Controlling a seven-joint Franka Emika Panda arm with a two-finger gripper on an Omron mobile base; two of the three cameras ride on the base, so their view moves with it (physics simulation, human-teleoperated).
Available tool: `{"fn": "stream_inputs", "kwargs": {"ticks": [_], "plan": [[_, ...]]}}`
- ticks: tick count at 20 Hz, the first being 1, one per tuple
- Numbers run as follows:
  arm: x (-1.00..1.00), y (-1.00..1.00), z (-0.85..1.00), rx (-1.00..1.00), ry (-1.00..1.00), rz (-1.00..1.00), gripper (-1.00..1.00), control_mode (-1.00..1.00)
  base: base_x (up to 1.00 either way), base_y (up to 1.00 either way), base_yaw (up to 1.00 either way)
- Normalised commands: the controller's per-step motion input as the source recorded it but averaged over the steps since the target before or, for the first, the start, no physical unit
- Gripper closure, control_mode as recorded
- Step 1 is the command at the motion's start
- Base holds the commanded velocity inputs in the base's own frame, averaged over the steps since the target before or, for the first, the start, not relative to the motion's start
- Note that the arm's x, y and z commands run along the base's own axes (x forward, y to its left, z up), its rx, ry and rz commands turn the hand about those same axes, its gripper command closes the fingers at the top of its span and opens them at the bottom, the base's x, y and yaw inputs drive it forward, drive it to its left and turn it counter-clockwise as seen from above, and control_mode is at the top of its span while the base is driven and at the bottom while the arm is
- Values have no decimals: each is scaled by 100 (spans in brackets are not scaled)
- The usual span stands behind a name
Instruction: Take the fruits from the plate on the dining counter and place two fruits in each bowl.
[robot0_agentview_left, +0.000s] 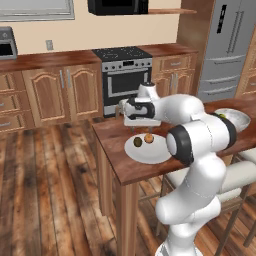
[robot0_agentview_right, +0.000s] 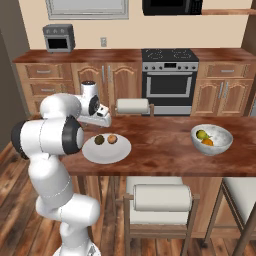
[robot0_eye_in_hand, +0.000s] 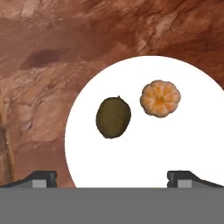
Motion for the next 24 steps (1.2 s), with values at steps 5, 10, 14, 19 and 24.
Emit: {"fn": "stream_inputs", "kwargs": {"ticks": [5, 10, 14, 19, 24], "plan": [[24, 0, -44, 0, -4, 0, -100, -100, 0, 0, 0], [22, 0, -9, 0, 10, 0, -100, -100, 0, 0, 0], [17, 0, 0, -3, 38, 2, -100, -100, 0, 0, 0], [4, 0, -22, 0, 22, 3, -100, -100, 0, 0, 0], [13, 1, -53, 0, 3, 1, -100, -100, 0, 0, 0]]}}
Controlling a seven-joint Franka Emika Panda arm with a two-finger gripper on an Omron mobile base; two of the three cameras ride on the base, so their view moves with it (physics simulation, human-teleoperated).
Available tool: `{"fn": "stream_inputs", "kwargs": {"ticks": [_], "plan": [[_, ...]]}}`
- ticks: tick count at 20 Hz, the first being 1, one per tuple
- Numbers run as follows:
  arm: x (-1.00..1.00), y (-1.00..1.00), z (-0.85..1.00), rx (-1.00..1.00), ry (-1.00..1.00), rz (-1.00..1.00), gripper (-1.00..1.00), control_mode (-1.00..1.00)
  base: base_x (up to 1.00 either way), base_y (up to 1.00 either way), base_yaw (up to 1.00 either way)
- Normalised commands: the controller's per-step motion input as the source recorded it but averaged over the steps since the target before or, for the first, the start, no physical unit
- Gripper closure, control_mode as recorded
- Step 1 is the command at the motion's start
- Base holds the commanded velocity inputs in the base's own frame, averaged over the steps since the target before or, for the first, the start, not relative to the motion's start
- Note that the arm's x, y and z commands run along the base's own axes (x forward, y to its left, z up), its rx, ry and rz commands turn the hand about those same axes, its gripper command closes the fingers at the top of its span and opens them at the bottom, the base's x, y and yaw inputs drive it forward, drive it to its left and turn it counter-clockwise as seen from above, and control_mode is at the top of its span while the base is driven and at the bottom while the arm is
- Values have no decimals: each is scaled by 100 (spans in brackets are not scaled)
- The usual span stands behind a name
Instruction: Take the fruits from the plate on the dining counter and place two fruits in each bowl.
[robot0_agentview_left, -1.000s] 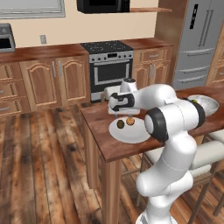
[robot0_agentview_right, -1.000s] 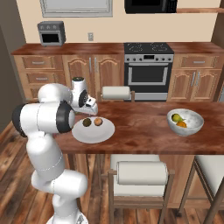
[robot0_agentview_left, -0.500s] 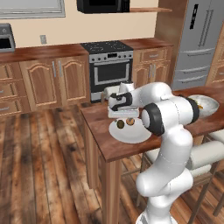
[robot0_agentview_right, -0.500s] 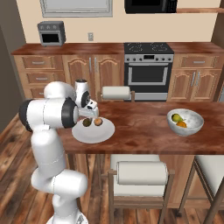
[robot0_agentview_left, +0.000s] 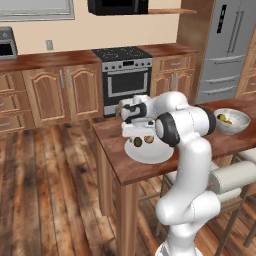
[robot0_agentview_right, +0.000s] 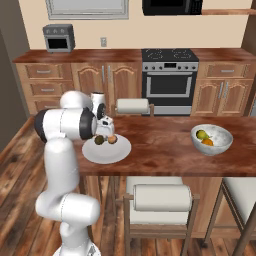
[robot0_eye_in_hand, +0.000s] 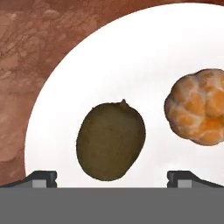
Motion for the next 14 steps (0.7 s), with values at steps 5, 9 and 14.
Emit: {"fn": "stream_inputs", "kwargs": {"ticks": [5, 9, 14], "plan": [[20, 9, -38, 0, -13, 0, -100, -100, 0, 0, 0], [0, 3, -20, 3, -28, 0, -100, -100, 0, 0, 0], [-26, -3, -2, 5, -16, 0, -100, -100, 0, 0, 0]]}}
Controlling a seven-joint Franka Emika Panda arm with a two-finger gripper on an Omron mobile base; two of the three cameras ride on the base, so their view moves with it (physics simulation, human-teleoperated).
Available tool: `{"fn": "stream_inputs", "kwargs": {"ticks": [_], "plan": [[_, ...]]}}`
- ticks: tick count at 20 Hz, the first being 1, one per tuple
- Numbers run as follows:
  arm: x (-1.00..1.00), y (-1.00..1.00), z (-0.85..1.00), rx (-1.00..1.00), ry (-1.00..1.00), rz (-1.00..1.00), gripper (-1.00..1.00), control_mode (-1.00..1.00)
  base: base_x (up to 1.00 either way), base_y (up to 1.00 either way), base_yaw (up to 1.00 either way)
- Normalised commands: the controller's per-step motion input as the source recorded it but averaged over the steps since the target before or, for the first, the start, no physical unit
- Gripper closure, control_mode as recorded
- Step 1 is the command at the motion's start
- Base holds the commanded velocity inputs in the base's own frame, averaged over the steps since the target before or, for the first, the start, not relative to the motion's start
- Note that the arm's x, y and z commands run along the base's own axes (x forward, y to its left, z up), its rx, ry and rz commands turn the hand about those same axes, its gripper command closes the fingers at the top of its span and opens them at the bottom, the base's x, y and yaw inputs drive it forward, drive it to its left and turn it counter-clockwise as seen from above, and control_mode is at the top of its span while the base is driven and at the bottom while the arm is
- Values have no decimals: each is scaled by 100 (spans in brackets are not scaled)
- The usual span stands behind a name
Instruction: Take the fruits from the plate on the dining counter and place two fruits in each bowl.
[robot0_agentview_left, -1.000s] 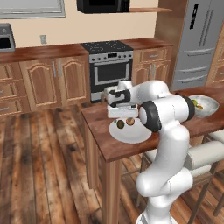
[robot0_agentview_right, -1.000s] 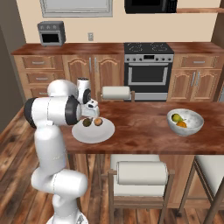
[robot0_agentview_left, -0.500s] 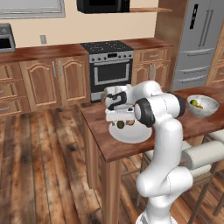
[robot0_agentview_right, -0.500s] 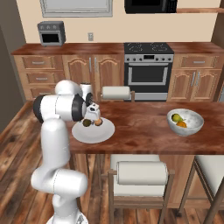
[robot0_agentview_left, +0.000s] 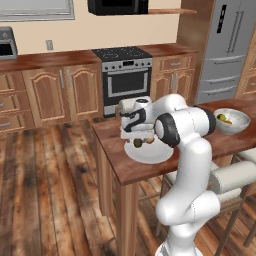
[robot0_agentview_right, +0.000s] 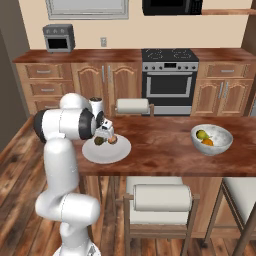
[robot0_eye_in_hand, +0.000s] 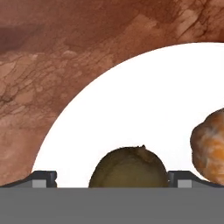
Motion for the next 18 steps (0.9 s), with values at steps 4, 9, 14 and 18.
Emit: {"fn": "stream_inputs", "kwargs": {"ticks": [4, 9, 14, 18], "plan": [[-38, -18, 0, 7, -7, 0, -100, -100, 0, 0, 0], [11, -9, 9, 0, 1, 0, -100, -100, 0, 0, 0], [41, 6, 12, -5, 5, 0, -100, -100, 0, 0, 0], [18, 17, 2, -3, 9, 0, -100, -100, 0, 0, 0]]}}
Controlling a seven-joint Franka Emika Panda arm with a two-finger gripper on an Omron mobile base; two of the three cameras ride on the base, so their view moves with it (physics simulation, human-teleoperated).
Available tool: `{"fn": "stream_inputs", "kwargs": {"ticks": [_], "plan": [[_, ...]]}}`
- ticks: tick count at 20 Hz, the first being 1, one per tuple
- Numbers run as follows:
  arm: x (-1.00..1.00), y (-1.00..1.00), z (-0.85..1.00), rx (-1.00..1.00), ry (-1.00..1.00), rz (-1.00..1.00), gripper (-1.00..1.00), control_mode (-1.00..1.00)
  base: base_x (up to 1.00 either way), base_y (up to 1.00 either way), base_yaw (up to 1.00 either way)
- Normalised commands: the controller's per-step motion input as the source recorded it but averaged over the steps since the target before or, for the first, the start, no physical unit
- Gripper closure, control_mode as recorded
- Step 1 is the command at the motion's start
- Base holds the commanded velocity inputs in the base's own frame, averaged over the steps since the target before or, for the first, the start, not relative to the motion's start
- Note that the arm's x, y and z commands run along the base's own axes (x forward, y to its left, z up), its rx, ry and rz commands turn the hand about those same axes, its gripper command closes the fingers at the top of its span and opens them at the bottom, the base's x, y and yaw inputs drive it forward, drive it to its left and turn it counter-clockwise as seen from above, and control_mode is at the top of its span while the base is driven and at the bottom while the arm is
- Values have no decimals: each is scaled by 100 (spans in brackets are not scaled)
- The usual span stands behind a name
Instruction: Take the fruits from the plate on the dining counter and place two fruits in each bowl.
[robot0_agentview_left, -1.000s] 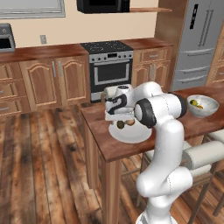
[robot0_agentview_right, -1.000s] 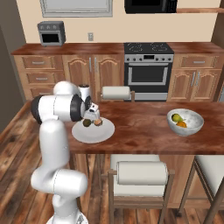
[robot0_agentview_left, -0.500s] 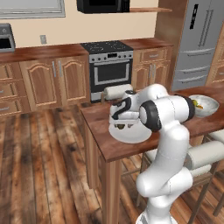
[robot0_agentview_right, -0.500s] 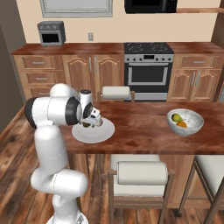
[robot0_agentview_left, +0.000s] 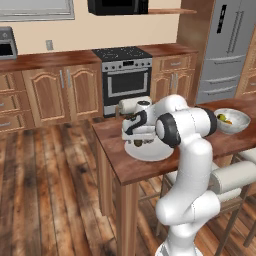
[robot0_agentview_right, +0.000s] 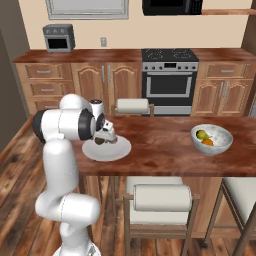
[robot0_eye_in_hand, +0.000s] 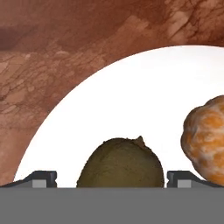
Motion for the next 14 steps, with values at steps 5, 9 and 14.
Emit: {"fn": "stream_inputs", "kwargs": {"ticks": [5, 9, 14], "plan": [[-1, 0, -3, 0, 8, 0, -100, -100, 0, 0, 0], [0, 0, -8, 0, 6, 0, -100, -100, 0, 0, 0], [0, 0, -9, 0, 7, 0, -100, -100, 0, 0, 0]]}}
